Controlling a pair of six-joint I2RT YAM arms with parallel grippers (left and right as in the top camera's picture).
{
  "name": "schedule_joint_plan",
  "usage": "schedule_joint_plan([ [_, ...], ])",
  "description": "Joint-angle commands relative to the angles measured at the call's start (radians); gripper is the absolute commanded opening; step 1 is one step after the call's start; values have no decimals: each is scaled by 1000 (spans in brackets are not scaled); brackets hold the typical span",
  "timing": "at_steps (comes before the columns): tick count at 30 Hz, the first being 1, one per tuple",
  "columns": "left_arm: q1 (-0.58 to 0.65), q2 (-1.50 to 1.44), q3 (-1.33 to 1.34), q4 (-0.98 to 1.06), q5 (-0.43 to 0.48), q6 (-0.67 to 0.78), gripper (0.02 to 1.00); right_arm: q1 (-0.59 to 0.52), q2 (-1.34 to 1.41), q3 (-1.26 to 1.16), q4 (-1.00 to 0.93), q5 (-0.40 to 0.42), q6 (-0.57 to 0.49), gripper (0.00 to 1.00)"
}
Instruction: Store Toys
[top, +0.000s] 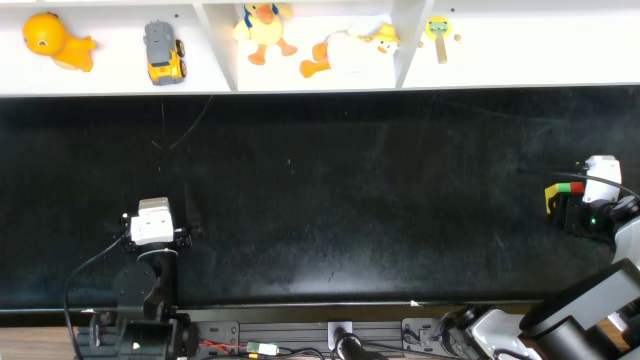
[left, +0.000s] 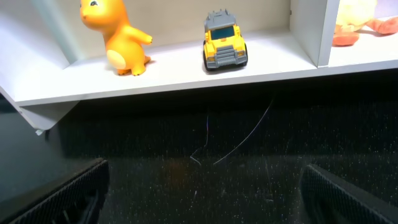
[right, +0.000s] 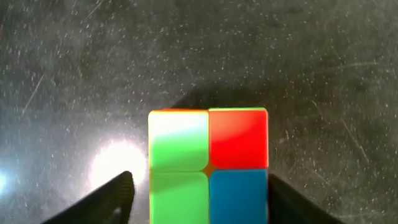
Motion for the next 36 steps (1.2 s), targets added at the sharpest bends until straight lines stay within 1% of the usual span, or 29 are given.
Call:
schedule_joint_plan([
  [1,-7,-10,-4,-2,10,14,998,-1,5,-18,14,-8,7,573],
  [4,-7,-10,-4,-2,10,14,998,-1,5,-27,21,2,6,503],
  [5,-7,-10,-4,-2,10,14,998,-1,5,-28,23,3,6,457],
  [7,-7,-10,-4,-2,10,14,998,-1,5,-28,26,3,6,397],
  [14,-7,-10,-4,-2,10,14,998,1,5,-28,34,3,7,351],
  [16,-7,-10,-4,-2,10,14,998,3,5,-28,42,3,8,351],
  [19,-7,-10,-4,-2,10,14,998,15,1,-28,65,4,35,336],
  [27,-7,-10,-4,-2,10,14,998,82,-41,-27,208,30,200,312],
  [31,-7,-10,-4,-2,10,14,998,141,-57,-27,235,32,230,310],
  [34,-7,-10,-4,-2,10,14,998,192,-68,-26,255,59,270,301],
  [36,-7,-10,-4,-2,10,14,998,220,-75,-23,261,65,279,297],
])
